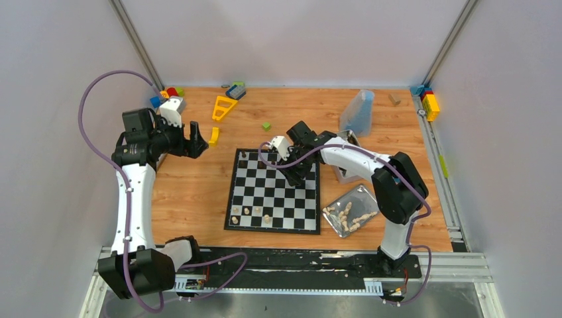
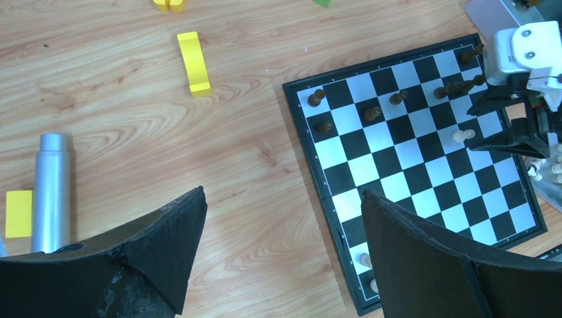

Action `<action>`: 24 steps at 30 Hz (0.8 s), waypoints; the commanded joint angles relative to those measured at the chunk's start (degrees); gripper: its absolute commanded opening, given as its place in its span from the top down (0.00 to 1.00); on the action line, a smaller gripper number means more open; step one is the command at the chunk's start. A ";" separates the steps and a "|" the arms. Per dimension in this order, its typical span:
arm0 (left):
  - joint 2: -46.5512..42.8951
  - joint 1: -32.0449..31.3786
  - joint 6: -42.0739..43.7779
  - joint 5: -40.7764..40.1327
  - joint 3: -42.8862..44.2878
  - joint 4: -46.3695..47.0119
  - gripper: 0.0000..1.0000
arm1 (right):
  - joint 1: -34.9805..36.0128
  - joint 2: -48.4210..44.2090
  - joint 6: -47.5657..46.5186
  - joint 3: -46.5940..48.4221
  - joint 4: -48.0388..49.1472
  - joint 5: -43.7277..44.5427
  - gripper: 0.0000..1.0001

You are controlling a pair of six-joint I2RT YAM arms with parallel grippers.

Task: Set up the chess pieces on the board
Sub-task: Move the chess piece to the chessboard.

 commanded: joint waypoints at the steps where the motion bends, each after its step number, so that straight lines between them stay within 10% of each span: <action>1: -0.30 0.43 1.14 1.81 -0.05 0.15 0.06 | 0.18 1.07 0.48 -0.04 2.20 0.92 0.51; 24: -0.06 0.38 1.61 0.68 0.26 0.16 0.05 | 3.03 -1.33 -1.90 0.94 -1.74 -7.51 0.95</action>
